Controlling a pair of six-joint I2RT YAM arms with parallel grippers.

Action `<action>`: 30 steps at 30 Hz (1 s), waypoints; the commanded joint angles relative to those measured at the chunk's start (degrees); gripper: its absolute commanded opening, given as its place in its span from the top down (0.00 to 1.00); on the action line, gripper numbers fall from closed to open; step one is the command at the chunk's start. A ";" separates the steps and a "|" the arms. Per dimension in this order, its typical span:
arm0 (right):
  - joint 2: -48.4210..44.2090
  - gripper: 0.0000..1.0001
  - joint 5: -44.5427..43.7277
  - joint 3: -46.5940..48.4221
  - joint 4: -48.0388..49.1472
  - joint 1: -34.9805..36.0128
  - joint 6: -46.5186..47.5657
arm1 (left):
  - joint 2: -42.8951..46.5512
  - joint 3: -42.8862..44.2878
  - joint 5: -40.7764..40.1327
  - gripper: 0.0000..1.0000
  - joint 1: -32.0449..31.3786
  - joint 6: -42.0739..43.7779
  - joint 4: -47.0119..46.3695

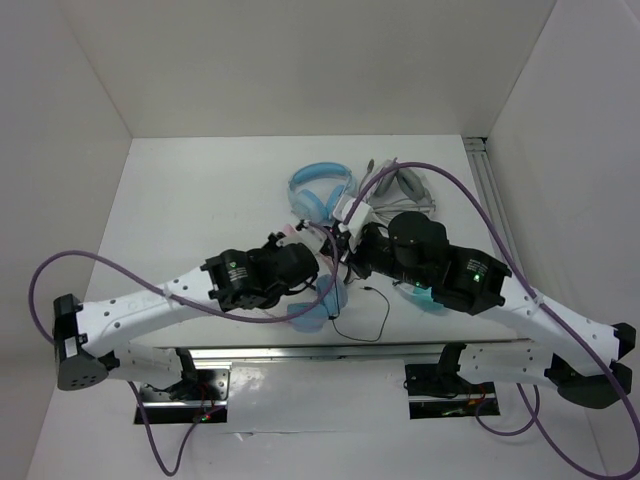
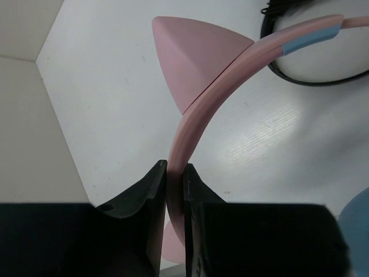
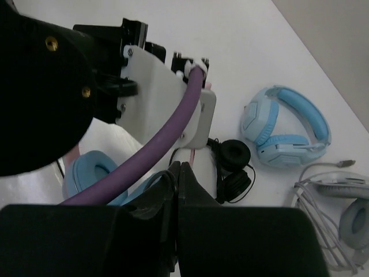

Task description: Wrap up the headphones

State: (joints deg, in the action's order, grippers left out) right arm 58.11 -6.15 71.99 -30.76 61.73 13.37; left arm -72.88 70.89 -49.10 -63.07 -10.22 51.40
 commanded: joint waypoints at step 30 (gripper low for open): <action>-0.89 1.00 -11.51 -8.18 14.85 0.76 2.63 | 21.81 2.75 29.59 1.00 -6.45 7.49 -11.66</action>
State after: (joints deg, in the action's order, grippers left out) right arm 57.69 -15.16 64.45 -21.78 62.13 15.09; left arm -55.09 72.42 -23.05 -69.19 -2.50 45.47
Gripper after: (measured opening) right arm 0.012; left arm 0.264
